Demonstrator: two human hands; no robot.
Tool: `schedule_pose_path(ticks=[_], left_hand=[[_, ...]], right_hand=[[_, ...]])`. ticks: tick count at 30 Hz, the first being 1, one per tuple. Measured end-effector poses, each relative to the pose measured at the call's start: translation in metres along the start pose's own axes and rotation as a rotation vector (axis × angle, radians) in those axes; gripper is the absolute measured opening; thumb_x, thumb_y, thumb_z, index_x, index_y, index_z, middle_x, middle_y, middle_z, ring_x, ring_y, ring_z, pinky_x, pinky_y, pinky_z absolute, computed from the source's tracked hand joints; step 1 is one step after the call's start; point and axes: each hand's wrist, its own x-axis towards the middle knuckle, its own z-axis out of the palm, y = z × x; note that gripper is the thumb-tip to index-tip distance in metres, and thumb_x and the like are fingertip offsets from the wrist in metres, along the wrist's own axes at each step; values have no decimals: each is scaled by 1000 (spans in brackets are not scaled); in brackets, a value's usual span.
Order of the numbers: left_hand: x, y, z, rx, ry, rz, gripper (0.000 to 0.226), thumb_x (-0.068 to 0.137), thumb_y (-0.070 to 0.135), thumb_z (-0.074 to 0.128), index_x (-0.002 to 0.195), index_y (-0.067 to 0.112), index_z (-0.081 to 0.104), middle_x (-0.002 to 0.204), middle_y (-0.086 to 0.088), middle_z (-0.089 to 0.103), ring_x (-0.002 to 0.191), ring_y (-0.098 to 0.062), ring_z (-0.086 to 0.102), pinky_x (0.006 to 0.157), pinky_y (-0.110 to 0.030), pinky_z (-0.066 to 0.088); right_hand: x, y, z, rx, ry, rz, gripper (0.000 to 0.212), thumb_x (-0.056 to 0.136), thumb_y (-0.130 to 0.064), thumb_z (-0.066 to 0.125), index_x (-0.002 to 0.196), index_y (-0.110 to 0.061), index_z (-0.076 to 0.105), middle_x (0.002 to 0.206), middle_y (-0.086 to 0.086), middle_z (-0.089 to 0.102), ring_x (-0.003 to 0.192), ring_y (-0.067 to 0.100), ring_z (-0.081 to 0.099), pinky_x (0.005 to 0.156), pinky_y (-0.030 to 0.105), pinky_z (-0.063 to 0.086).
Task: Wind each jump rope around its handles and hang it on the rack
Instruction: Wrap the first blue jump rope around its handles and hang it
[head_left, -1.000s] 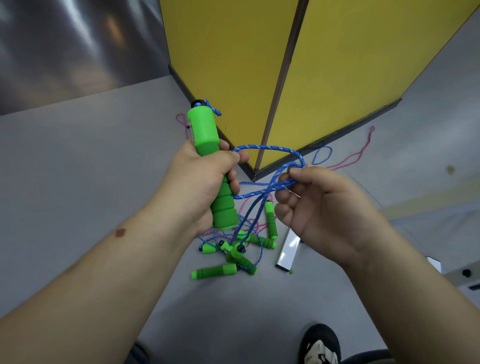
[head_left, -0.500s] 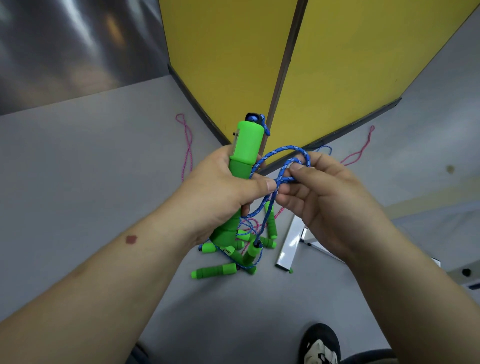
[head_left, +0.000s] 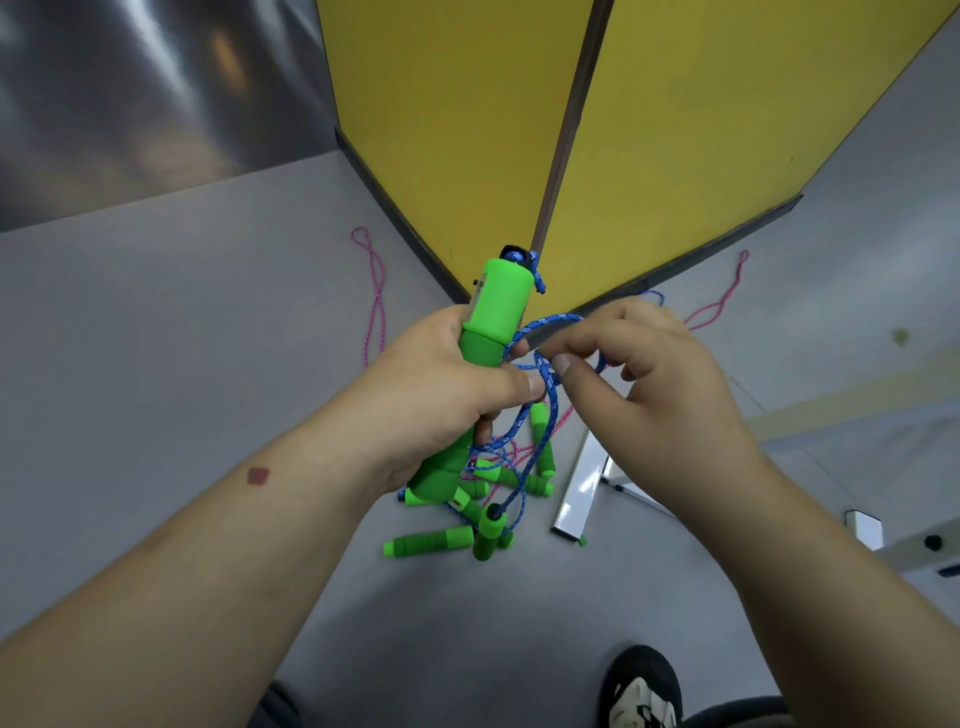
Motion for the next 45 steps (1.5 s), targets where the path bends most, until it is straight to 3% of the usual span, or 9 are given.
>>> schedule_pose_path(ticks=[4, 12, 16, 22, 26, 31, 34, 39, 45], left_hand=[[2, 1, -1, -73, 42, 14, 22, 88, 4, 77, 102, 15, 64, 57, 4, 59, 46, -14, 47, 48, -26, 43], [5, -5, -2, 110, 104, 108, 20, 85, 13, 77, 92, 27, 64, 67, -1, 62, 49, -18, 52, 53, -34, 46], [6, -10, -5, 368, 223, 142, 19, 82, 20, 71, 93, 34, 64, 84, -1, 74, 65, -28, 66, 66, -47, 60], [10, -14, -11, 673, 350, 95, 12, 87, 14, 62, 96, 22, 61, 83, -2, 67, 78, -22, 66, 65, -33, 52], [10, -12, -8, 581, 369, 60, 17, 83, 8, 61, 95, 20, 61, 84, -7, 69, 81, -31, 67, 73, -46, 58], [10, -9, -11, 518, 420, 68, 18, 85, 9, 59, 99, 21, 60, 85, -7, 64, 77, -30, 61, 58, -34, 45], [10, -11, -9, 379, 397, 76, 16, 87, 11, 64, 96, 24, 61, 93, -10, 72, 84, -34, 70, 73, -45, 60], [2, 2, -1, -231, 167, 12, 16, 93, -1, 69, 96, 11, 60, 84, -7, 74, 70, -19, 71, 65, -33, 62], [-5, 4, 2, -299, -43, 113, 16, 74, 8, 72, 90, 10, 71, 122, -1, 73, 91, -19, 76, 70, -34, 62]], right_hand=[[-2, -1, 1, 58, -65, 21, 20, 84, -36, 73, 103, -31, 75, 97, -14, 62, 95, 4, 53, 74, 10, 34], [-4, -6, 9, 143, 72, 16, 30, 90, 1, 68, 108, -20, 79, 98, 3, 56, 91, 4, 56, 69, 15, 45], [0, -15, 0, 458, 123, 234, 29, 92, -4, 67, 97, -30, 78, 79, -1, 66, 86, 9, 65, 72, 17, 49], [9, -18, -11, 1318, 141, 640, 17, 93, 4, 59, 98, -7, 71, 70, 5, 64, 64, 17, 65, 65, 24, 57], [10, -18, -13, 1441, 114, 625, 29, 89, 16, 52, 103, -2, 70, 84, 9, 68, 75, 22, 69, 78, 26, 59], [11, -18, -14, 1433, 117, 612, 34, 90, 20, 47, 108, 0, 68, 105, 19, 72, 84, 23, 72, 81, 25, 59], [11, -19, -16, 1427, 102, 610, 32, 90, 19, 47, 106, 1, 68, 107, 20, 74, 90, 25, 74, 80, 25, 60], [10, -20, -16, 1379, 85, 605, 31, 92, 19, 47, 107, 0, 66, 105, 17, 76, 93, 25, 75, 80, 26, 61], [8, -21, -11, 1252, -4, 557, 30, 92, 22, 46, 102, -1, 62, 100, 18, 77, 92, 28, 76, 78, 28, 62]])
